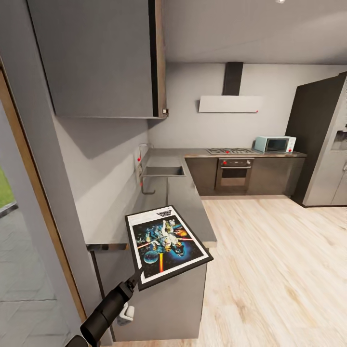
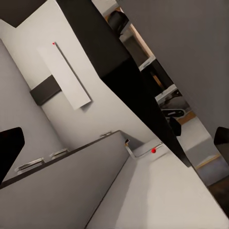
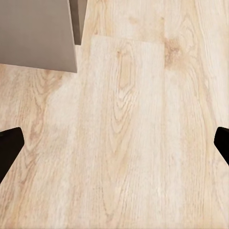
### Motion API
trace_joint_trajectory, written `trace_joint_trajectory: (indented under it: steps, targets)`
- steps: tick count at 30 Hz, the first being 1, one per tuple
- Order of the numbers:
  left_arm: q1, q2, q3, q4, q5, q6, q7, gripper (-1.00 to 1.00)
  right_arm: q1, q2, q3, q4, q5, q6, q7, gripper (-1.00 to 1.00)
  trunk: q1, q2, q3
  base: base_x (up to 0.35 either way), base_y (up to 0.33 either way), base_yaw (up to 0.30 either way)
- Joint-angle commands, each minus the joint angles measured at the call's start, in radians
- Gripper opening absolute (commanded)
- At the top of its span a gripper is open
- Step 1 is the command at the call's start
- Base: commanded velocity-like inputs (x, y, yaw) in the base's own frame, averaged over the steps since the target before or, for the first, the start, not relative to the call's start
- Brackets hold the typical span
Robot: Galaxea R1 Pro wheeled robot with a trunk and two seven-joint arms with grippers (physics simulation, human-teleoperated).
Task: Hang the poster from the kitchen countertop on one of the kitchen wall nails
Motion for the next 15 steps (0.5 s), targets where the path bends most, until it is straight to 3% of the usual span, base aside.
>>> trace_joint_trajectory:
  steps: [1,10,15]
  targets:
    - [0.000,-0.001,0.001,-0.001,-0.011,-0.003,0.007,1.00,0.000,0.000,0.001,0.001,0.007,-0.003,0.000,1.00,0.000,-0.001,-0.001,0.000,0.000,-0.007]
    - [0.000,-0.001,0.001,-0.001,-0.011,-0.003,0.006,1.00,0.000,0.000,0.000,0.000,0.007,-0.002,-0.001,1.00,0.000,-0.001,-0.001,0.000,0.000,-0.005]
    - [0.000,-0.001,0.001,-0.001,-0.011,-0.003,0.007,1.00,0.000,0.000,0.000,0.001,0.007,-0.002,0.000,1.00,0.000,-0.001,-0.001,0.000,0.000,-0.104]
